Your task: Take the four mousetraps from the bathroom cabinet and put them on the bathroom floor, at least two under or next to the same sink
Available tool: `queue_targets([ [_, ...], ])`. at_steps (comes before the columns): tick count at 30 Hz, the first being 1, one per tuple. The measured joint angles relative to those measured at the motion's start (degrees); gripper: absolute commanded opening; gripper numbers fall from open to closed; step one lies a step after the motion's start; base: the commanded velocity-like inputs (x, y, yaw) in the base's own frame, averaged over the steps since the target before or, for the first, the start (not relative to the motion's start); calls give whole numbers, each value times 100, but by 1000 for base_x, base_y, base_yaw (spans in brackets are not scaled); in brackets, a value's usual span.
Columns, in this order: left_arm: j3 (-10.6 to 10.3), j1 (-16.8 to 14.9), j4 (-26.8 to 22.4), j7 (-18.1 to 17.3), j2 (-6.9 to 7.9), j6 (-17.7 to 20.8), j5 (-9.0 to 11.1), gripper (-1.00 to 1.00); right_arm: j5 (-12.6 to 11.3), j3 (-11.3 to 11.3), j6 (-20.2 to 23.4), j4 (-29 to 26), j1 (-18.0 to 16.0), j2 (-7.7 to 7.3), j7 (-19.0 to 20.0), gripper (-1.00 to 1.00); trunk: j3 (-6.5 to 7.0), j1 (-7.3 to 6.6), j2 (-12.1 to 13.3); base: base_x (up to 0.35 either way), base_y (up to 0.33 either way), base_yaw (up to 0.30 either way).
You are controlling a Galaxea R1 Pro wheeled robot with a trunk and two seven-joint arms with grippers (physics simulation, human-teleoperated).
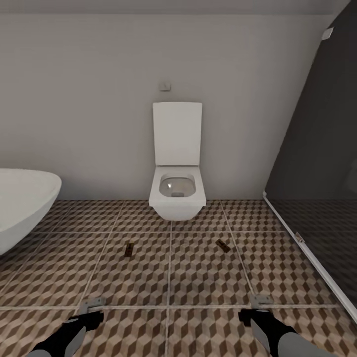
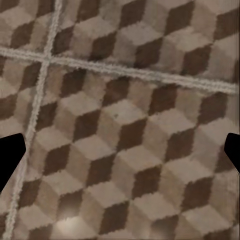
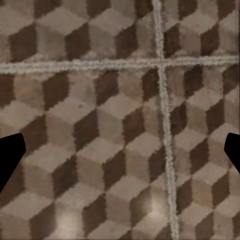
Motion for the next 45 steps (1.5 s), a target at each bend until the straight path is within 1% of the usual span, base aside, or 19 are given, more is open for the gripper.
queue_targets([
  [16, 0, 0, 1, 2, 0, 0, 0, 100, 0, 0, -27, 0, 4, 6, -9, 100, 355, -41, 22, 0, 0, 0],
  [20, 3, 0, 1, 4, 0, 0, 0, 100, -3, 0, -85, 10, 4, 7, -10, 100, 443, -52, 27, 0, 0, 0],
  [30, 7, 0, 1, 8, 0, 0, 0, 100, -2, 0, -389, 168, 4, -11, -11, 100, 665, -77, 40, 0, 0, 0],
  [45, 9, 0, 1, 9, 0, 0, 0, 100, -8, -3, -543, 199, 5, -30, -32, 100, 998, -116, 60, 0, 0, 0],
])
